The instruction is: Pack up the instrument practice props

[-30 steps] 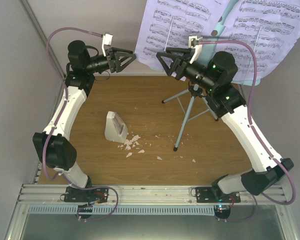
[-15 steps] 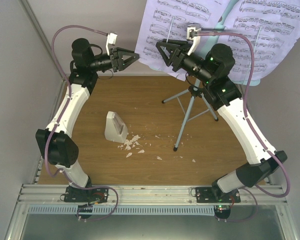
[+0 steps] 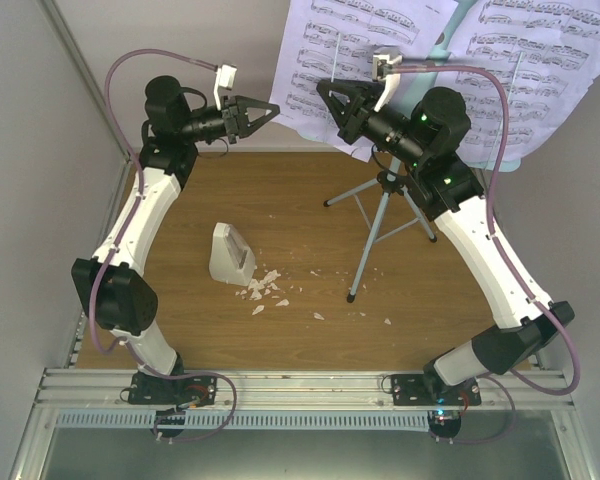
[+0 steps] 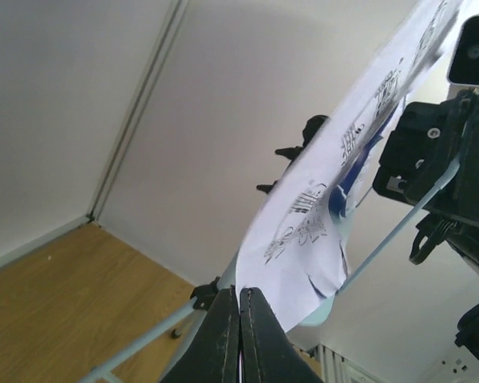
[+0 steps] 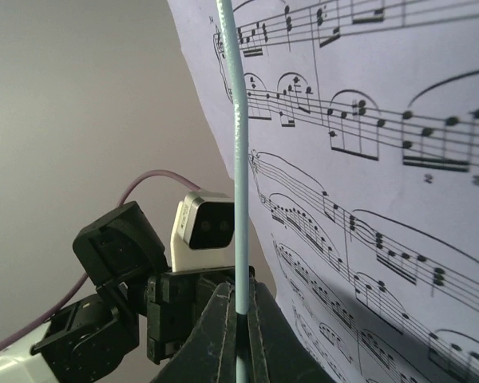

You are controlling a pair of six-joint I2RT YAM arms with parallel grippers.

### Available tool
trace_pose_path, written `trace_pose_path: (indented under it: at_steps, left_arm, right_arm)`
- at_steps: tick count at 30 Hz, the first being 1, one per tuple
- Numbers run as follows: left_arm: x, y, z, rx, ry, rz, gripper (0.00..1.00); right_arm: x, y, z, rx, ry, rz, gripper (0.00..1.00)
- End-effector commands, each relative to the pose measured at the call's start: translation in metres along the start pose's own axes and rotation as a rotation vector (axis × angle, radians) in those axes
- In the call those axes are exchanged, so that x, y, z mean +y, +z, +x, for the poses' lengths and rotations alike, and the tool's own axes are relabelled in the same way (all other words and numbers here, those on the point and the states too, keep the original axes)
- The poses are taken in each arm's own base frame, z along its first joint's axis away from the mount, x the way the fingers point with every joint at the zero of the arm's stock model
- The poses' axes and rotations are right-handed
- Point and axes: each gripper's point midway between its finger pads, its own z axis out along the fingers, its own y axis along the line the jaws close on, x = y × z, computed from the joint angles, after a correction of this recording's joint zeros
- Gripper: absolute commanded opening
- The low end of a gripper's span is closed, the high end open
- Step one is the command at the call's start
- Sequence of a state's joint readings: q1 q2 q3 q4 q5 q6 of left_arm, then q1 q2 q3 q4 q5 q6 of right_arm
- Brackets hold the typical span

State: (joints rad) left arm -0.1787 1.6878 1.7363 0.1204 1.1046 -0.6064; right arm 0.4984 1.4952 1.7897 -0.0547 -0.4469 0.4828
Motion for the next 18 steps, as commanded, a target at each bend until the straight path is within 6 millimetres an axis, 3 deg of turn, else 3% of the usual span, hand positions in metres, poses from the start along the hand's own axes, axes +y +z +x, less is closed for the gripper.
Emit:
trace_pose_path:
  at_steps: [1,5,8,12,18]
  left_arm:
    - [0.004,-0.036,-0.019,-0.106,-0.024,-0.099,0.0]
    - [0.045,-0.097,-0.013,-0.192,-0.116,-0.264,0.0]
    - [0.072,-0.142,0.008,-0.235,-0.186,-0.39,0.0]
    - [0.108,-0.187,0.055,-0.258,-0.279,-0.563,0.0]
    - [0.151,-0.216,0.139,-0.224,-0.42,-0.757,0.0]
  right_arm:
    - [-0.001,-0.002,-0.005,-0.018,-0.041,0.005,0.01]
    - [-0.003,-0.001,-0.002,-0.015,-0.033,0.009,0.01]
    - [-0.007,0.0,-0.001,-0.015,-0.027,0.023,0.01]
    - [-0.011,0.001,0.002,-0.016,-0.016,0.041,0.01]
    - [-0.013,0.002,0.006,-0.007,-0.001,0.037,0.01]
